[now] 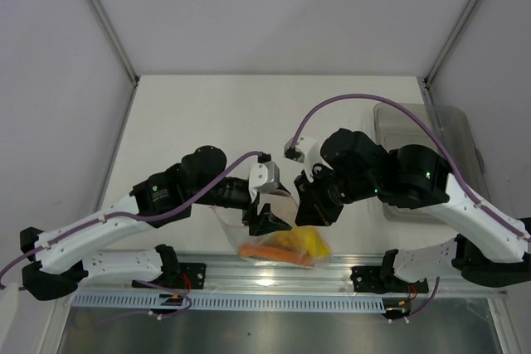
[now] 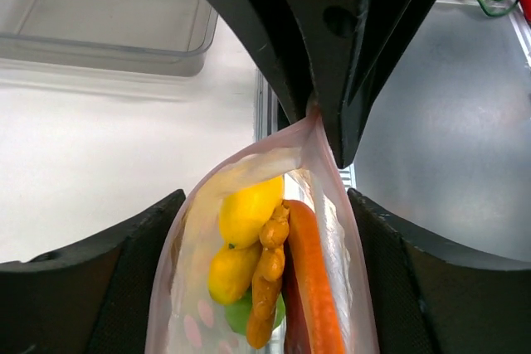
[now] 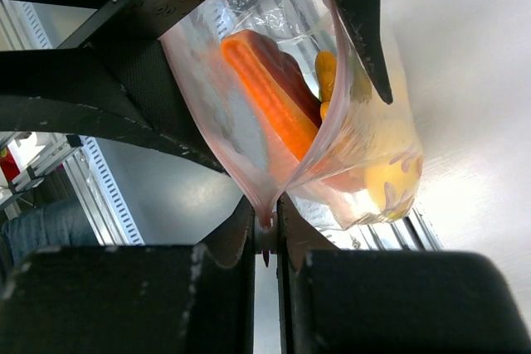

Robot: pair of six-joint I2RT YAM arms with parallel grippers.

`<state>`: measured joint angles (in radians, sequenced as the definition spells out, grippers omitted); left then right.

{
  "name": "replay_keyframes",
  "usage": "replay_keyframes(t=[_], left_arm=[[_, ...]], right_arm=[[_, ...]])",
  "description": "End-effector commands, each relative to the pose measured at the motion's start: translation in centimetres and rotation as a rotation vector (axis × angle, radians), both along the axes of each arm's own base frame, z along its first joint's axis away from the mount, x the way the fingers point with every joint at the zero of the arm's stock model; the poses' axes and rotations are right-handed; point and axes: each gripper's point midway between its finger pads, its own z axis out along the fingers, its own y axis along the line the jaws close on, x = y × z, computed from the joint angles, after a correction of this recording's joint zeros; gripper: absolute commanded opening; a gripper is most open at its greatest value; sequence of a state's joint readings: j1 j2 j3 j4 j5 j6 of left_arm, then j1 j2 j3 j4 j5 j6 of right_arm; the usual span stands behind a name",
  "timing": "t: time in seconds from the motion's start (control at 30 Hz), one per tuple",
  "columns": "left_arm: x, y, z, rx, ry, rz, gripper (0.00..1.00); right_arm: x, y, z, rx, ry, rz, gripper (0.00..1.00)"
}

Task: Place the food in the zip-top bag and seal the zipper
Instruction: Zip the zipper food storage bag at the center of the board.

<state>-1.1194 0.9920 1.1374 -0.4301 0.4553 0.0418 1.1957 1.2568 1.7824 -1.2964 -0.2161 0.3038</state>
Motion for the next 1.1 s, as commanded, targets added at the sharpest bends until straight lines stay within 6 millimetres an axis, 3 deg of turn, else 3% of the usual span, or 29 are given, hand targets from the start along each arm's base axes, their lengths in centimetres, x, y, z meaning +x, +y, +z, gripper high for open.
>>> replay_keyframes(t=[0.0, 0.33, 0.77, 0.87, 0.93, 1.0, 1.07], left_arm=[[-0.1, 0.6, 0.4, -0.001, 0.014, 0.022, 0.77], [-0.4, 1.5, 0.4, -0.007, 0.044, 0.05, 0.6], [-0.5, 1.2, -1.5, 0.053, 0.106, 0.055, 0.2], [-0.6, 1.5, -1.5, 0.041, 0.109, 0.066, 0.08], [-0.7, 1.8, -1.1, 0.027, 0.12, 0.076, 0.01], [-0.9, 2.1, -1.1, 0.032, 0.153, 0.091, 0.0], [-0.6, 2.4, -0.9, 0.03, 0.175, 0.127, 0.01]], right_arm=[[0.2, 0.1, 1.2, 0.055, -0.032, -0.009, 0.0], [0.9, -0.6, 0.9, 0.024, -0.061, -0.041, 0.0], [1.0, 0.0, 0.7, 0.022, -0.052, -0.021, 0.0], [1.7, -0.7, 0.0, -0.018, -0.078, -0.053, 0.3], [2.1, -1.5, -0.1, -0.029, -0.102, -0.079, 0.41], [2.9, -2.4, -0.9, -0.056, -0.134, -0.128, 0.5], [2.9, -2.6, -0.3, 0.002, -0.165, -0.132, 0.56]])
